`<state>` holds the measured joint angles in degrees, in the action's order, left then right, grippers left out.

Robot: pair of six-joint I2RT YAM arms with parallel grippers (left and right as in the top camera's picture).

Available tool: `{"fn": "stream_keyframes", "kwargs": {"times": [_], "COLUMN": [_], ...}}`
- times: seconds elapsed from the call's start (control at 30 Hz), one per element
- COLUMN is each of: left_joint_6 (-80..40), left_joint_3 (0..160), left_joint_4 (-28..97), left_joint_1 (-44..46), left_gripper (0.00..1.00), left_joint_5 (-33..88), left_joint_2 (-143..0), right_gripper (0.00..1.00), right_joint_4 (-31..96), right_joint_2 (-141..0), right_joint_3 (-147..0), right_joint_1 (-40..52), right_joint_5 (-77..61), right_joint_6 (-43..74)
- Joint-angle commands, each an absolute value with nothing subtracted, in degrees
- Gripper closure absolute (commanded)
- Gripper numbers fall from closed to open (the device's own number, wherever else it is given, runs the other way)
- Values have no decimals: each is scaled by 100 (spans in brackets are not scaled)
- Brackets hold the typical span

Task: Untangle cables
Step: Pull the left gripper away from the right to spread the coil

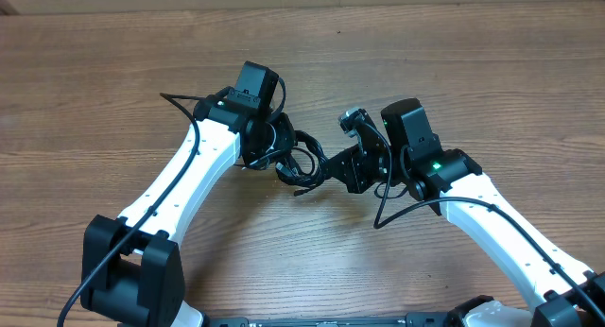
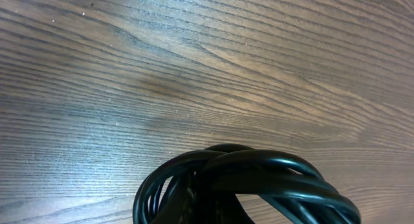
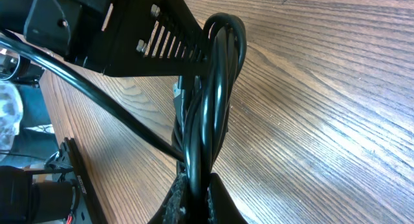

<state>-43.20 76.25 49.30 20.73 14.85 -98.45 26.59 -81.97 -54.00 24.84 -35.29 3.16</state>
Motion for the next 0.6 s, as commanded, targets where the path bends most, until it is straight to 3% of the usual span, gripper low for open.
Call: {"fn": "stream_keyframes", "kwargs": {"times": [0.0,0.23,0.4,0.57], "left_joint_6": [-4676,-4445,-4368,-4375], "left_joint_3": [7835,8455,8801,8788], "left_joint_4": [4790,5402,5870,6023], "left_joint_1": [1798,1090,683,731], "left_gripper": [96,96,96,96], "left_joint_5": [1013,1087,1802,1955], "left_joint_2": [-9695,-9695,-9695,-9695], "right_gripper": [96,96,96,76], "right_joint_4": [2790,3232,3299,2967], "right_joint_2": [-8112,-8112,-8112,-8112], "right_joint_3": [-5446,-5443,-5443,-5443], "right_joint_1": [2502,2502,2502,2502], "right_joint_5": [-3599,-2438,-2204,-3013], "right_joint_6": [318,316,318,543]}}
